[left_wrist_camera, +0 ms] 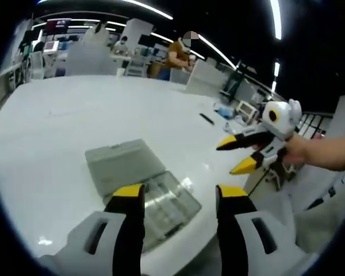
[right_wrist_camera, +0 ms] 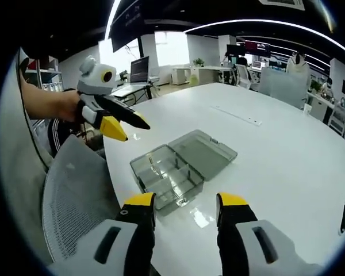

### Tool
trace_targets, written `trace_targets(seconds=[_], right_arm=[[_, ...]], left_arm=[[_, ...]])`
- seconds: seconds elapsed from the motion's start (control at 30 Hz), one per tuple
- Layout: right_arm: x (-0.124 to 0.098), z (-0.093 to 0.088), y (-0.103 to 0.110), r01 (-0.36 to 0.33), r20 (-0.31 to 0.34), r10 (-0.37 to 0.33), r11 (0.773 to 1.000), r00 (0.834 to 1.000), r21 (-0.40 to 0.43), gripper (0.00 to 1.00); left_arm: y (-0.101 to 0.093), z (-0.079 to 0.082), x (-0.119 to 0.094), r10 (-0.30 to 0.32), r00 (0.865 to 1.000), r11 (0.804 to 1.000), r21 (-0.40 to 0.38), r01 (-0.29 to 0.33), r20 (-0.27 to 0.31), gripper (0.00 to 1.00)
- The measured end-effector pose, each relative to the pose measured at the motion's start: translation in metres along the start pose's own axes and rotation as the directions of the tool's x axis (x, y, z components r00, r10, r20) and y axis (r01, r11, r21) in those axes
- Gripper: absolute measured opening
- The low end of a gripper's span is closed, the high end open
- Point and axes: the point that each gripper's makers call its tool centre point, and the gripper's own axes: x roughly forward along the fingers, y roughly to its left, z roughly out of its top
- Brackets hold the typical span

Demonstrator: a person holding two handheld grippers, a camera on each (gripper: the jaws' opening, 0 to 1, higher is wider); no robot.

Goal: Insert the divider into the dual guide fixture by aligning both edges with the guide slots and pushing it downward to the bottom, including one-sided entry, uneven engagement, binding, and posture correction.

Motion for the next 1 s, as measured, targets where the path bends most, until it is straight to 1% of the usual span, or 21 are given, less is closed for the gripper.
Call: trace_targets(seconds=[0.3,0.57,0.73,1.0], right_arm=[[-0.004,-0.001,-0.004,0.006,-0.013,-0.006,1.000,1.000,-0.019,0.42],[-0.005,-0.004,-0.009,0.009,-0.038,-0.011,0.999,0.999,-0.052,0.40],[-0.007,-0.014,-0.014,0.013,-0.063,-0.017,0.998,0.998,-0.063,0.40],[-0.014,-0.032,-0.022,0.028,-0.111,-0.037,0.996,0.993,-0.081,0.40]], left_arm=[[-0.005,0.003,-0.002,-0.001,1.000,0.999,0.036,0.001,0.001,0.49],[-0.006,0.000,-0.004,-0.001,1.000,0.998,0.064,0.001,-0.003,0.50],[-0.007,0.000,-0.006,-0.002,1.000,0.997,0.075,0.002,-0.005,0.51],[-0.010,0.002,-0.007,-0.005,1.000,0.994,0.112,0.005,0.000,0.52]])
